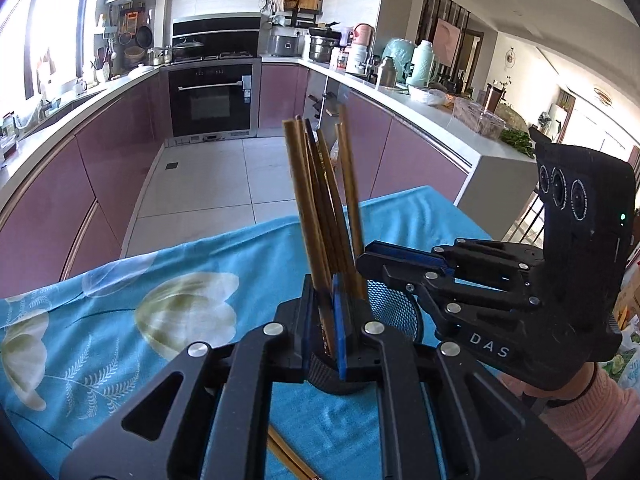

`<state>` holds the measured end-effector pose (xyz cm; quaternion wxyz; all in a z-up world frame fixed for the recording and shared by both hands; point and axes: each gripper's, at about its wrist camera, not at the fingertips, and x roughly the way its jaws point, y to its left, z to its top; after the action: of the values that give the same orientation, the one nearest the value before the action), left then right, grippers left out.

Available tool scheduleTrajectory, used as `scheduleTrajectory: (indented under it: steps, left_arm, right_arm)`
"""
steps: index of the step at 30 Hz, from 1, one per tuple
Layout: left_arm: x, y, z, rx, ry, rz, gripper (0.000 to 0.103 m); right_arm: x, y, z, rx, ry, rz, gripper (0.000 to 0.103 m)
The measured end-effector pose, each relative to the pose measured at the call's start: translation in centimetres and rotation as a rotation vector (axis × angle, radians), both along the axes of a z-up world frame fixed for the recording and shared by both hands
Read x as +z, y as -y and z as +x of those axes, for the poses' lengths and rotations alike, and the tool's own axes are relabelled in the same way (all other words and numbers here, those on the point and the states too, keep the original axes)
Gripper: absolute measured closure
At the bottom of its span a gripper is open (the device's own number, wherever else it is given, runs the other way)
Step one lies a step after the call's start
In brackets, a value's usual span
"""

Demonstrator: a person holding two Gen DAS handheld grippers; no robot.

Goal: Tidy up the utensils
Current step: 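Open the right gripper and withdraw from the mesh cup, then move the open right gripper over the last two chopsticks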

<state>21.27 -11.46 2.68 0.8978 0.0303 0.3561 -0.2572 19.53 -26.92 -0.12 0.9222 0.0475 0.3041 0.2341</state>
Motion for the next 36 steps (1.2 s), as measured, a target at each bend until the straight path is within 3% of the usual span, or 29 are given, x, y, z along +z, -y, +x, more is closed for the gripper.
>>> scheduleTrajectory:
  steps: [9,12,14,18,24,27,36]
  left_arm:
    - [-1.6,0.0,1.1,0.007,-0.016,0.003,0.094]
    - [-1.9,-0.5,0.9,0.021,-0.017,-0.008,0.094]
    - [-1.9,-0.8,0.3,0.037,-0.001,-0.003,0.092]
    - [-1.5,-1.9,-1.6,0.066,0.041,-0.004,0.078]
    - [-1.7,-4.8,-5.2,0.135,0.09,0.01,0.067]
    - [-2.8,-6.2,-6.7,0.175,0.082,0.027,0.066]
    - [-7.9,-9.4,-9.4,0.215,-0.044,0.022,0.065]
  right_arm:
    - [-0.3,0.1,-0.3,-0.006,-0.022,0.024,0.095]
    - [-0.1,0.4,-0.8,-0.004,-0.02,0.025,0.086]
    - [0.2,0.6,-1.2,-0.001,-0.017,0.036,0.085]
    - [0.9,0.9,-2.5,0.017,-0.001,0.058,0.074]
    - [1.7,0.3,-5.2,0.094,0.019,0.059,0.062]
    - [0.8,-0.9,-6.4,0.14,-0.006,0.046,0.056]
    - [-5.9,-6.5,-8.1,0.225,-0.182,-0.051,0.056]
